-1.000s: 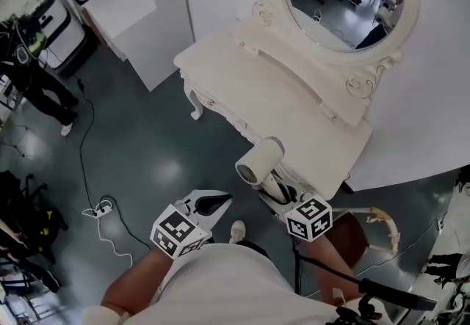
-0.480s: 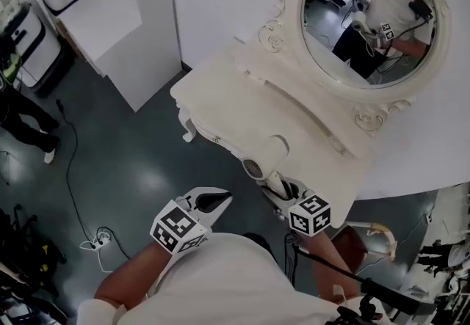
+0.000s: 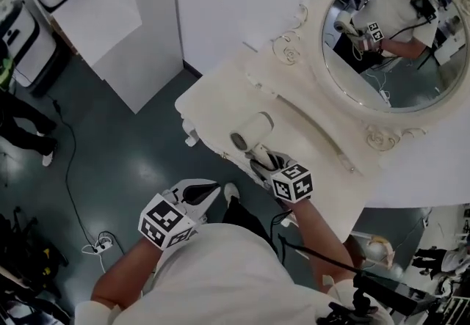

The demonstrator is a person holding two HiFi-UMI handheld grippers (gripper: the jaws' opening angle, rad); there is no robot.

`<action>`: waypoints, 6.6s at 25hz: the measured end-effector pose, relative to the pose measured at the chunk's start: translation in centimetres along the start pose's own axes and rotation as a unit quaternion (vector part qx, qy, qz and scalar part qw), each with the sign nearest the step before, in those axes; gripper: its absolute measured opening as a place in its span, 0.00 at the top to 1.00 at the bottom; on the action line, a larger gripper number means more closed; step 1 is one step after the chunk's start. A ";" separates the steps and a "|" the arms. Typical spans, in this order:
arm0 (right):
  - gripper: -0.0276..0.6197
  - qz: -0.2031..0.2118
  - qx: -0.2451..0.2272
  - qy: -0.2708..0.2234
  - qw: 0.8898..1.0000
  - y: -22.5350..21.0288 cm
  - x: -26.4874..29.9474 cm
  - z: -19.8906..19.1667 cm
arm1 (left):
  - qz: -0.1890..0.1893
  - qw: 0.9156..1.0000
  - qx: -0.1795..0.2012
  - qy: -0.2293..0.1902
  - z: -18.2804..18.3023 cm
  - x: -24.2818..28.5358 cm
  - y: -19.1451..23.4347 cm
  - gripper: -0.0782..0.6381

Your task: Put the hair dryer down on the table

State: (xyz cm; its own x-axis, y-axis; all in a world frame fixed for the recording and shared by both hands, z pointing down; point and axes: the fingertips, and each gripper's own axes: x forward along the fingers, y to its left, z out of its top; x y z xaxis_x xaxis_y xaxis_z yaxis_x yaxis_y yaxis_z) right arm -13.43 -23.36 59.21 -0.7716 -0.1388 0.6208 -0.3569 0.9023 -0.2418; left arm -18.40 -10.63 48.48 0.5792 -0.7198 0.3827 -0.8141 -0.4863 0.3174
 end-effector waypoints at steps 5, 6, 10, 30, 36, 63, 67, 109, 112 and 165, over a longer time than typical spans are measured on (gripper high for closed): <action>0.72 0.016 -0.041 0.037 0.998 -4.4 5.3 2.7 | 0.035 0.999 -0.013 -0.014 2.8 1.1 2.8 0.89; 0.72 0.018 -0.049 0.045 0.998 -5.3 6.2 3.0 | 0.042 0.999 -0.014 -0.015 3.2 1.3 3.4 0.89; 0.72 0.023 -0.067 0.068 0.995 -9.3 10.0 3.8 | 0.076 0.997 -0.028 -0.014 4.4 2.5 6.1 0.89; 0.72 0.004 -0.081 0.157 0.984 -17.2 20.0 2.3 | 0.186 0.978 -0.091 -0.009 5.7 2.6 12.6 0.89; 0.71 -0.007 -0.102 0.170 0.980 -17.5 20.4 2.2 | 0.194 0.976 -0.095 -0.010 5.8 2.4 13.4 0.89; 0.38 -0.072 -0.112 0.158 0.978 -17.1 16.7 3.7 | 0.132 0.989 -0.068 -0.020 5.3 -0.2 12.5 0.89; 0.39 -0.085 -0.089 0.136 0.983 -16.2 14.5 4.3 | 0.113 0.992 -0.058 -0.022 4.9 -0.9 11.8 0.89; 0.96 -0.043 -0.054 0.029 0.997 13.7 -1.6 -3.0 | -0.039 0.998 0.008 0.040 -4.3 -4.5 0.9 0.89; 0.96 -0.038 -0.052 0.027 0.998 14.1 -1.7 -2.9 | -0.033 0.999 0.003 0.041 -4.6 -4.6 0.8 0.89; 0.96 -0.027 -0.088 0.016 0.996 16.5 -1.0 -2.3 | -0.027 0.998 0.002 0.052 -5.5 -6.0 1.4 0.89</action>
State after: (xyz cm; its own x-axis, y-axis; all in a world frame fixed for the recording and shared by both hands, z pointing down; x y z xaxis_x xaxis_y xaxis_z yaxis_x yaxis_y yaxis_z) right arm -17.34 -7.44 56.29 -0.7349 -0.1790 0.6541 -0.2978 0.9518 -0.0741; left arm -22.78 -4.24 51.44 0.6237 -0.6364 0.4539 -0.7813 -0.5258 0.3363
